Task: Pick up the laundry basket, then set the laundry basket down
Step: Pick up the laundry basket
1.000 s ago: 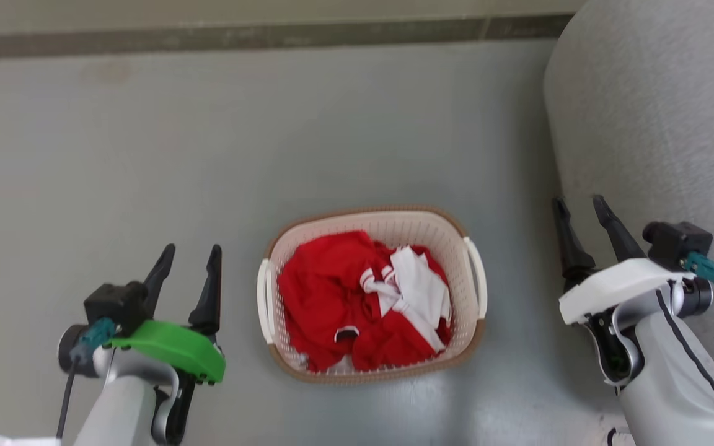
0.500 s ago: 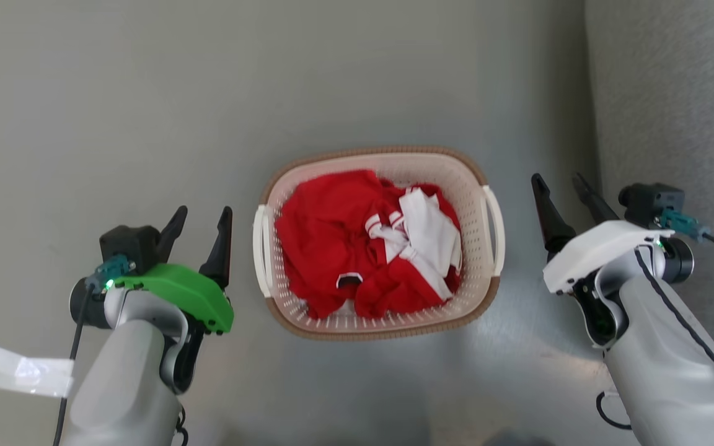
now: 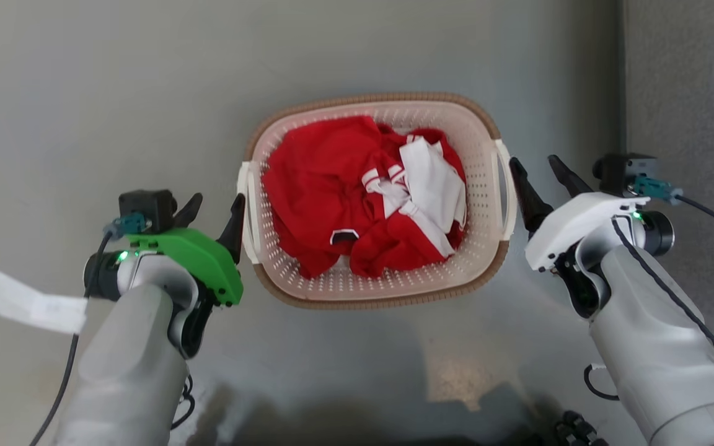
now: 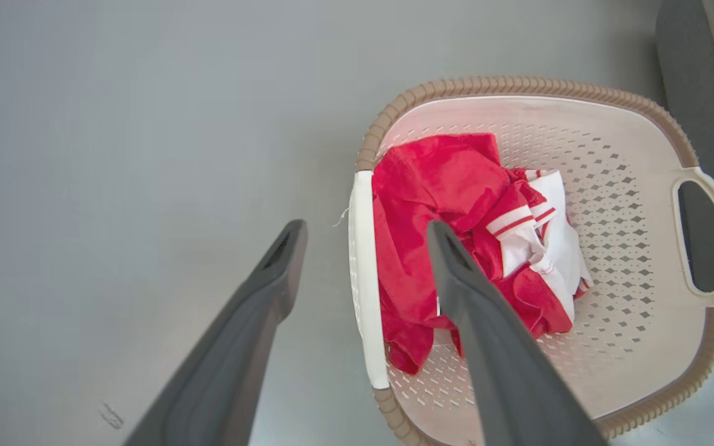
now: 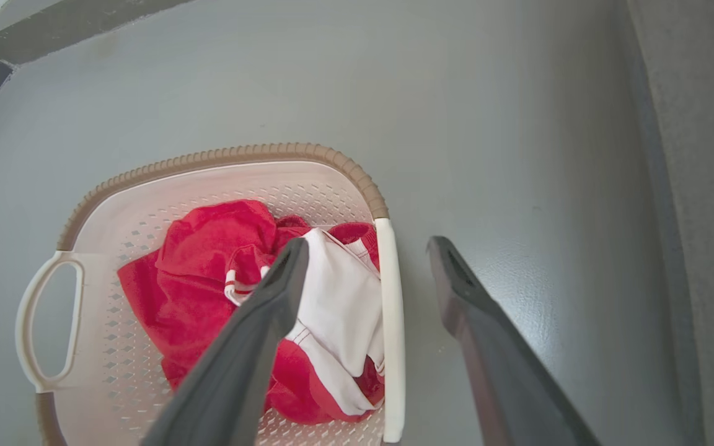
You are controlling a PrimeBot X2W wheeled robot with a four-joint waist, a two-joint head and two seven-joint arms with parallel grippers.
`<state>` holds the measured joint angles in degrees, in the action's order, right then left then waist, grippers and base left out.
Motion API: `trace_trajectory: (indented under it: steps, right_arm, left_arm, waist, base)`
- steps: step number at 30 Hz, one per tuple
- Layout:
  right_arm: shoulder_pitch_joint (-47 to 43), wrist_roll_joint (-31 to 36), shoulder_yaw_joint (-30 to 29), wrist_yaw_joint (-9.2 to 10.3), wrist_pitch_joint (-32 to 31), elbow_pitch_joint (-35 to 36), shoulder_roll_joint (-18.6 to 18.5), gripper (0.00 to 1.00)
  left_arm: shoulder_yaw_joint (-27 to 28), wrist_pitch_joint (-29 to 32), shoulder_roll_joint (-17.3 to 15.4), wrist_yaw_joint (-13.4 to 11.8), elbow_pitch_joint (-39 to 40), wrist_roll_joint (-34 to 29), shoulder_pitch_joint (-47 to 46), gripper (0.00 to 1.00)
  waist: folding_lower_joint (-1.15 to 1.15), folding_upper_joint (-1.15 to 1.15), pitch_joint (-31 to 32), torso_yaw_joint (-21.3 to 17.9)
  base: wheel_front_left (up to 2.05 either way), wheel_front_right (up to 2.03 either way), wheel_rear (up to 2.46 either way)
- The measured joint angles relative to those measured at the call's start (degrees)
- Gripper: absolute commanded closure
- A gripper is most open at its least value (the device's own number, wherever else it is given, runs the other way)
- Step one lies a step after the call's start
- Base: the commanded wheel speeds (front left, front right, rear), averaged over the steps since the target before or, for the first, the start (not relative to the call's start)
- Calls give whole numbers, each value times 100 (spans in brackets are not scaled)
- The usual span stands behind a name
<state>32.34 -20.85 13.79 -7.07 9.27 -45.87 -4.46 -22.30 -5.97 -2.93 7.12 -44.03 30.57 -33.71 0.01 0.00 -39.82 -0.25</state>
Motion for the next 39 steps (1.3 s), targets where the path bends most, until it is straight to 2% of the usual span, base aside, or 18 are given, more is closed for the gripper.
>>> trace_trajectory:
  steps: [20,32,33,34,36,37,38,39]
  right_arm:
    - [837,-232,361,-5,-5,-875,64,0]
    - [1131,-367,528,-5,86,-1178,69,0]
    - [1162,-386,544,-5,87,-1200,69,3]
    - [1189,-394,559,-5,97,-1219,69,12]
    - [1229,-402,588,-5,135,-1257,69,13]
    - [1247,-416,606,-5,135,-1279,69,23]
    - [1268,-443,630,-5,135,-1304,69,33]
    - [1288,-447,653,-5,136,-1328,69,58]
  left_arm:
    - [-444,593,42,0,-749,463,-1114,0]
    - [-769,593,58,0,-954,737,-1274,0]
    - [-797,594,59,0,-965,764,-1297,0]
    - [-824,594,60,0,-975,773,-1322,0]
    - [-869,594,62,0,-985,820,-1353,0]
    - [-899,594,63,0,-995,835,-1367,0]
    - [-925,594,65,0,-1011,857,-1379,7]
    - [-946,594,67,0,-1024,872,-1388,24]
  waist:
    - [0,0,-1142,-127]
    - [0,0,-1308,-102]
    - [0,0,-1315,-99]
    - [0,0,-1322,-96]
    - [0,0,-1337,-90]
    - [0,0,-1344,-88]
    - [0,0,-1351,-86]
    - [0,0,-1358,-84]
  base:
    - [0,0,0]
    - [0,0,0]
    - [0,0,0]
    - [0,0,0]
    - [0,0,0]
    - [0,0,0]
    - [0,0,0]
    - [0,0,0]
